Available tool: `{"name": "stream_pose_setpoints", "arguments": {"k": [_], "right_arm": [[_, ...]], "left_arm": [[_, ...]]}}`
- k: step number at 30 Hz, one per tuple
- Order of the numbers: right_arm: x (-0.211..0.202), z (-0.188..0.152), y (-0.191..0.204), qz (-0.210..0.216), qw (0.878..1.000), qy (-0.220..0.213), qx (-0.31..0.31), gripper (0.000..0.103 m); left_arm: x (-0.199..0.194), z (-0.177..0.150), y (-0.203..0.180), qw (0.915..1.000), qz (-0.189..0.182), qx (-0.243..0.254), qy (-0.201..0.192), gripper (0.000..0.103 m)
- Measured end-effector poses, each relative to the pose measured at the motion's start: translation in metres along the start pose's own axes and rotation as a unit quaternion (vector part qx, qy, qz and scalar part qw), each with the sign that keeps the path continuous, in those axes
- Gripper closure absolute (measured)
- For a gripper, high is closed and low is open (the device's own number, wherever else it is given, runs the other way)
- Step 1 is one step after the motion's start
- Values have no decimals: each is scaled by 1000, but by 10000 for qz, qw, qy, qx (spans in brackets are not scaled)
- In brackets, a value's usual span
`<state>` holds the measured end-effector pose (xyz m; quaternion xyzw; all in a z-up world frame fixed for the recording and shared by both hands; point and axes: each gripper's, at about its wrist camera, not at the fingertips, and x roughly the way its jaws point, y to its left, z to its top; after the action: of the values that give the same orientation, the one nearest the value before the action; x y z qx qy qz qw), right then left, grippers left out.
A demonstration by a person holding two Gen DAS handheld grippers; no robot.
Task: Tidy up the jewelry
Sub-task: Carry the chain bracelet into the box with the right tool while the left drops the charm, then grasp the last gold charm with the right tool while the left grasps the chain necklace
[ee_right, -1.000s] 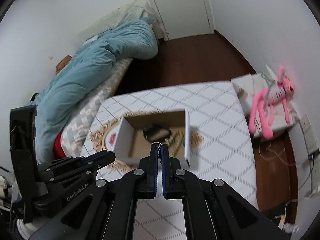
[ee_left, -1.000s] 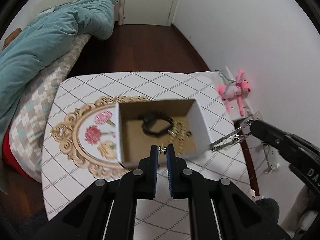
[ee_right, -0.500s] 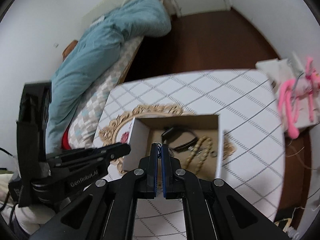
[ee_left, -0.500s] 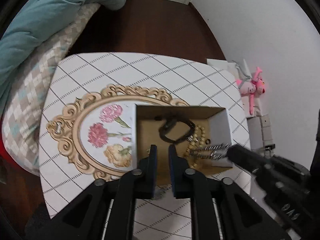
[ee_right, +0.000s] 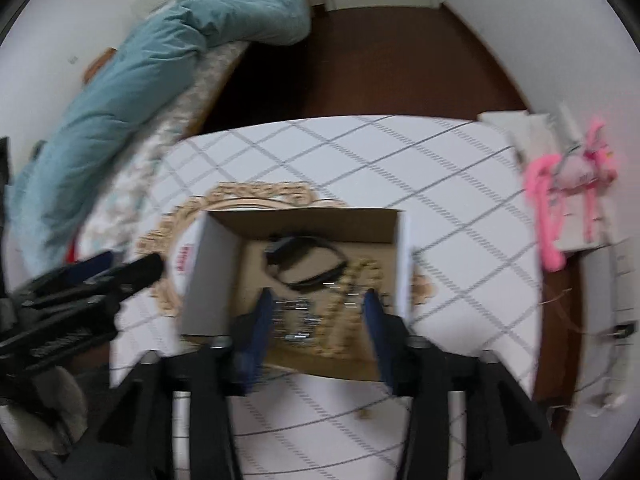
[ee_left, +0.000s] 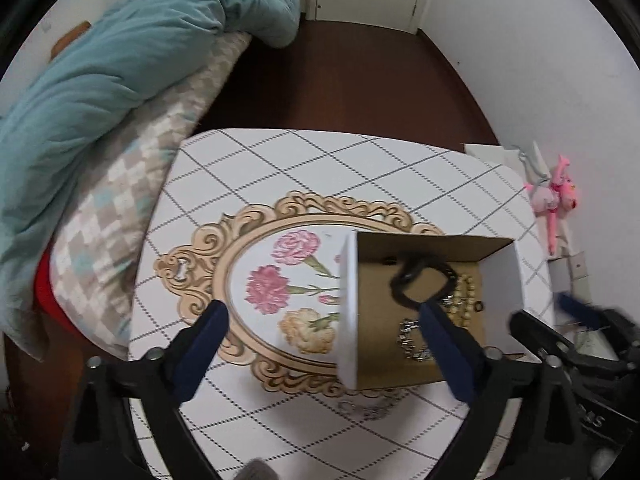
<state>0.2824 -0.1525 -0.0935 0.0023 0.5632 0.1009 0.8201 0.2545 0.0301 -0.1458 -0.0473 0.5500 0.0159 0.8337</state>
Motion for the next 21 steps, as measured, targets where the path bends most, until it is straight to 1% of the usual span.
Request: {"name": "stream_pose_setpoints", "arguments": {"k": [1, 2, 4, 8, 14, 17, 21], "right_arm": [[0, -1, 0, -179, 9998, -32, -52, 7], [-1, -3, 0, -403, 9991, -71, -116, 3], [-4, -5, -4, -615, 9980, -86, -146, 3], [-12, -8, -6, -818, 9963, -177, -174, 0], [-25, -15, -3, -836, 9959, -319, -146, 0], [-33, -21, -2, -852, 9954, -417, -134, 0], [-50, -30, -1, -890, 9940, -632, -67, 0]], "left_arm": [[0, -3, -1, 9999, 94, 67, -47, 1], [1, -4, -3, 9998, 159, 103, -54, 0], [0, -5, -4, 9997, 218, 137, -59, 0], [-7, -10, -4, 9997, 192, 85, -155, 0], [-18, -21, -6, 9996, 123, -13, -239, 0], [-26, -27, -10, 9994, 134, 18, -334, 0], [-41, -34, -13, 9988, 93, 26, -475, 0]]}}
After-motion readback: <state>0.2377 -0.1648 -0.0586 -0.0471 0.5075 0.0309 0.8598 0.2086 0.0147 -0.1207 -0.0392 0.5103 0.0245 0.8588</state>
